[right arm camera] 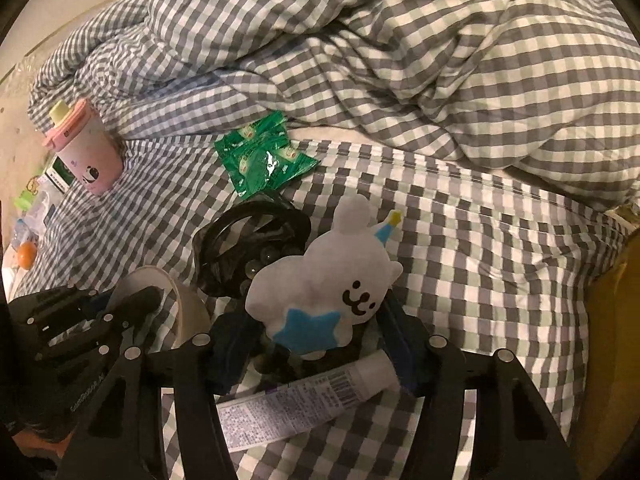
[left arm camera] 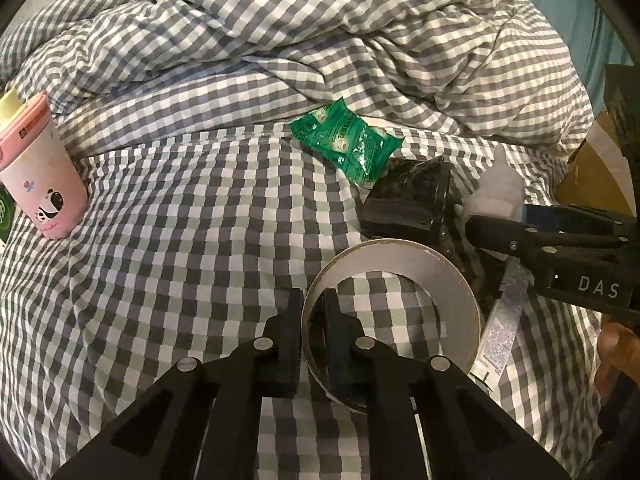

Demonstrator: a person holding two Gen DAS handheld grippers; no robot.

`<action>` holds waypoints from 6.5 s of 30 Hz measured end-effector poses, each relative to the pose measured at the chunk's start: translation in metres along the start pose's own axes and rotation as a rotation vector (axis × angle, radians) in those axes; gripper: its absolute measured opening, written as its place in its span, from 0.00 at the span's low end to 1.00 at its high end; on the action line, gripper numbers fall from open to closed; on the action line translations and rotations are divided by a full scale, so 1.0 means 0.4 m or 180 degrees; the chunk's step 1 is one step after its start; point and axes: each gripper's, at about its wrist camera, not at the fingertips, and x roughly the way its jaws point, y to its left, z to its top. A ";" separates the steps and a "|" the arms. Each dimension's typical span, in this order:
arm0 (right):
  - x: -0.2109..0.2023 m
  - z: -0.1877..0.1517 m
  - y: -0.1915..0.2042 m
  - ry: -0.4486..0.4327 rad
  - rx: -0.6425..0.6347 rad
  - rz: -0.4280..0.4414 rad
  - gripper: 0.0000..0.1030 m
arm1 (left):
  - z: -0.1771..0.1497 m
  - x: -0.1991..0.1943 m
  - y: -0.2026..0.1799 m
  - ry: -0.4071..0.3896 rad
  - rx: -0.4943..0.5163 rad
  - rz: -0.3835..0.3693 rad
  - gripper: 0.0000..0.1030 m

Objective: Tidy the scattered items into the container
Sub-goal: 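Grasp the tape roll with the left gripper while the right grasps the white bunny figure, then carry the tape roll with the left gripper while the right carries the bunny toward the box, then open both grippers over the box, dropping the tape roll and bunny inside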

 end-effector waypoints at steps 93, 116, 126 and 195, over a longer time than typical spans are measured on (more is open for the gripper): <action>-0.866 -0.150 0.124 -0.1553 -0.0234 -0.0357 0.57 | 0.072 -0.784 -0.138 -0.1518 -0.0112 0.0041 0.09; -1.013 -0.248 -0.118 -0.1649 0.0161 -0.0810 0.57 | 0.113 -0.759 -0.445 -0.1481 0.0280 -0.0404 0.09; -1.063 -0.281 -0.234 -0.1655 0.0329 -0.0988 0.57 | 0.131 -0.735 -0.590 -0.1447 0.0437 -0.0589 0.09; -0.664 -0.325 -0.545 -0.0540 0.0584 -0.0799 0.57 | 0.142 -0.243 -0.896 -0.0172 0.1103 -0.0564 0.10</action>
